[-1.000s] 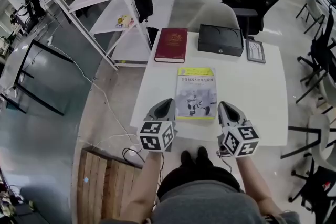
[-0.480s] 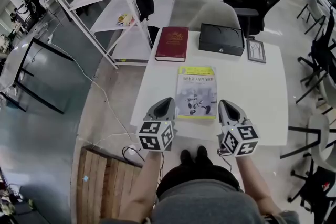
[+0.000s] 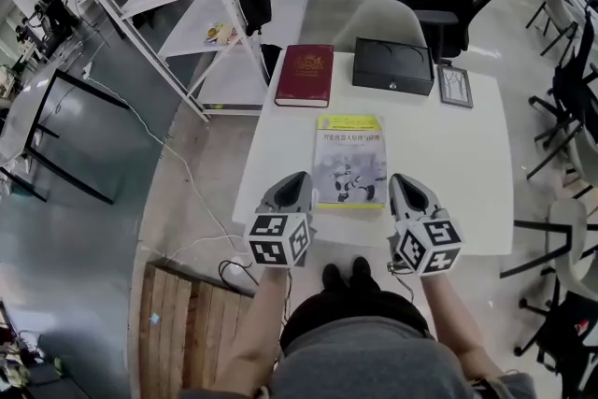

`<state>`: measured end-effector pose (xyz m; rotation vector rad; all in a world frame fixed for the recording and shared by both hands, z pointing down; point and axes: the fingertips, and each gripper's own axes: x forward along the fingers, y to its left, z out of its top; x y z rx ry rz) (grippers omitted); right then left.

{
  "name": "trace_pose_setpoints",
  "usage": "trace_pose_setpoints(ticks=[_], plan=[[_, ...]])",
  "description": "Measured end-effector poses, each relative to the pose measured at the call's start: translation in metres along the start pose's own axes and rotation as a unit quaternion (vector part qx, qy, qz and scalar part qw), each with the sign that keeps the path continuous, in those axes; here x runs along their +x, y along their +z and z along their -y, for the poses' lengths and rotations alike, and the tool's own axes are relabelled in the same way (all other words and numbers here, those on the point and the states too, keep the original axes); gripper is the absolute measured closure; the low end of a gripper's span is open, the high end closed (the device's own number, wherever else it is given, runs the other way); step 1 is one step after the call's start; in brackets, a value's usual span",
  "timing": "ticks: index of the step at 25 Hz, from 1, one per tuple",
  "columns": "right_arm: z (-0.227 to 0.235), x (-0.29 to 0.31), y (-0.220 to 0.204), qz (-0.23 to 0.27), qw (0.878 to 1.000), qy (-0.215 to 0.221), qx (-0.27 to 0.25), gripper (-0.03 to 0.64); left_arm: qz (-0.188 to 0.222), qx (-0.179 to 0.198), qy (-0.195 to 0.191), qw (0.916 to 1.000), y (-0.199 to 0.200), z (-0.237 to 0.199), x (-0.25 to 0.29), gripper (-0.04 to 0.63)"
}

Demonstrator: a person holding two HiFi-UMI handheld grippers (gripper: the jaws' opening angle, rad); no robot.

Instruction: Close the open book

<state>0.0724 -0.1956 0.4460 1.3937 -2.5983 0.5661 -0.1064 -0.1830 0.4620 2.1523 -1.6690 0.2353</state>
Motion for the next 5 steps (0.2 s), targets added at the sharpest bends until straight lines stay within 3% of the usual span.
trace_pose_setpoints(ticks=[5], plan=[[-0.0008,0.0009,-0.0010,-0.001,1.000,0.000,0.000,0.614,-0.001,0.004,0.000,1.0000,-0.0004,-0.0008,0.0008,0.586]])
